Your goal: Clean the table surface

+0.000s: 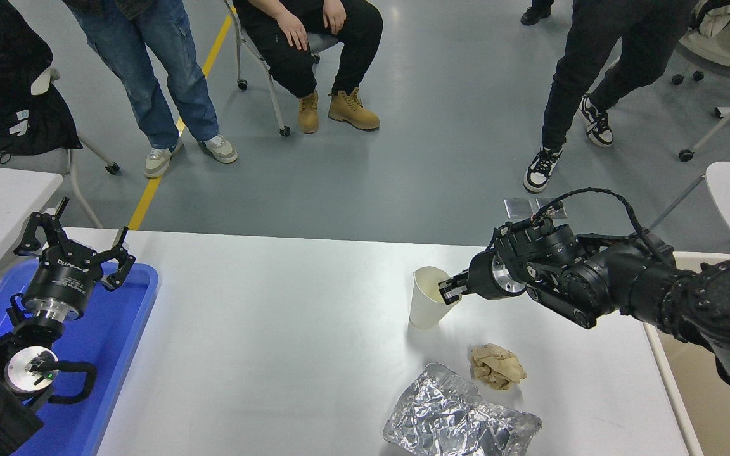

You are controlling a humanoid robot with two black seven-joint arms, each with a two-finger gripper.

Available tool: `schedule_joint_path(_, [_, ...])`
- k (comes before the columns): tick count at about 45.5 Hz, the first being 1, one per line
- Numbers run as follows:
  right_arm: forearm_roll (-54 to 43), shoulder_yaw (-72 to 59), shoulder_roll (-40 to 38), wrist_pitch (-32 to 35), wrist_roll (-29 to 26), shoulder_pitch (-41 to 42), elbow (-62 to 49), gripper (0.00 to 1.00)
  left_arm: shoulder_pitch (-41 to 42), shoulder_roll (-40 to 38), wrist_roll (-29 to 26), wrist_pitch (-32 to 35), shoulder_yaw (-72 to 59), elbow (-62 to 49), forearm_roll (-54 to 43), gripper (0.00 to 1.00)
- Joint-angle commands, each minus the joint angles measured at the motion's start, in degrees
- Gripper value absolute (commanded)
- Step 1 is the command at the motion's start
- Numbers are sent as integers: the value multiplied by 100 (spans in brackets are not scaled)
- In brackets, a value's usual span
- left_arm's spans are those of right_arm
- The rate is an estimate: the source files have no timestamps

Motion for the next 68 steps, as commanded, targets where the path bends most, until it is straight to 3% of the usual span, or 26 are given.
schedule_joint_path(1, [74, 99, -252, 34, 220, 227, 58, 0, 0, 2, 0, 0, 0, 0, 0, 100])
schedule_joint_path(19, [672, 117, -1816, 236, 458, 1448, 1701, 0, 0, 2, 0, 0, 0, 0, 0, 100])
schedule_joint_path(37, [856, 380, -2880, 1088, 458, 2433, 2475, 0, 0, 2, 0, 0, 0, 0, 0, 100])
schedule_joint_path(52, [865, 424, -2985, 1097, 449, 2310, 2230, 0, 0, 2, 0, 0, 0, 0, 0, 100])
schedule_joint_path(68, [1454, 354, -3495, 1115, 458, 1107, 156, 0, 0, 2, 0, 0, 0, 0, 0, 100])
